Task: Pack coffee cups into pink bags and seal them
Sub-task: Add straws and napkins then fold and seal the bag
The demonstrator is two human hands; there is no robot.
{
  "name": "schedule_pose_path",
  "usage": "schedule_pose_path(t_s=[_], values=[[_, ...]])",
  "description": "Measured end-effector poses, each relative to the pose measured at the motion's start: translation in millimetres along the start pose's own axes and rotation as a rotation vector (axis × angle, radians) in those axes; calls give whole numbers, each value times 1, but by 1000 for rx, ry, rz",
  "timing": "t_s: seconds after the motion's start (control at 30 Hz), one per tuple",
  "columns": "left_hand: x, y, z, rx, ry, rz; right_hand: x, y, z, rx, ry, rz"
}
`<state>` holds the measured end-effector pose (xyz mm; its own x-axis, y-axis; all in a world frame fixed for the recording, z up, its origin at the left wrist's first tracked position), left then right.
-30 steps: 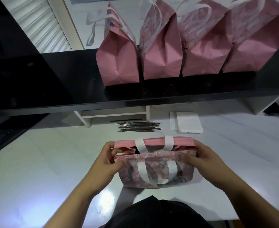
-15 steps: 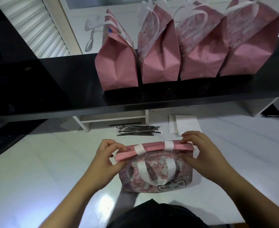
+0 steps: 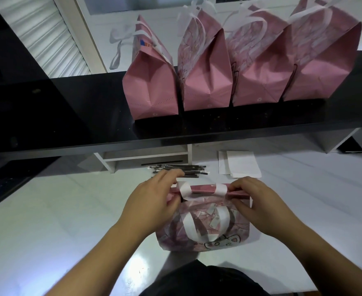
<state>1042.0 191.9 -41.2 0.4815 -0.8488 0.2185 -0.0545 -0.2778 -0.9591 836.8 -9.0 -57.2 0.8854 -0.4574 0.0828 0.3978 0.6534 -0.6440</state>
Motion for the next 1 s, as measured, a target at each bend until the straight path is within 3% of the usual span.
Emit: schedule_pose_path(t_s=[0.17, 0.37, 0.63, 0.77, 1.0], values=[[11, 1, 0, 45, 21, 8, 2, 0, -3, 8, 36, 3], [16, 1, 2, -34, -81, 115, 3, -1, -5, 16, 65, 14], [16, -1, -2, -138, -265, 74, 1, 0, -5, 8, 54, 14], [5, -3, 3, -211, -234, 104, -1, -1, -5, -32, 38, -1], [-33, -10, 31, -307, -23, 264, -2, -2, -5, -95, 17, -12]])
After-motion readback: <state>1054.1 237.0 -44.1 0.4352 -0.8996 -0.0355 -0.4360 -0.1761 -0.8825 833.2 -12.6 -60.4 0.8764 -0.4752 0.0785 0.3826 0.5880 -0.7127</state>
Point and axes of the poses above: each hand's wrist, its own x-axis towards the middle knuckle, its own y-axis out of the palm, z = x × y, the point moved 2 cm from there along x, towards the middle knuckle, and after that the axes turned 11 degrees about x, right-handed, at the moved point
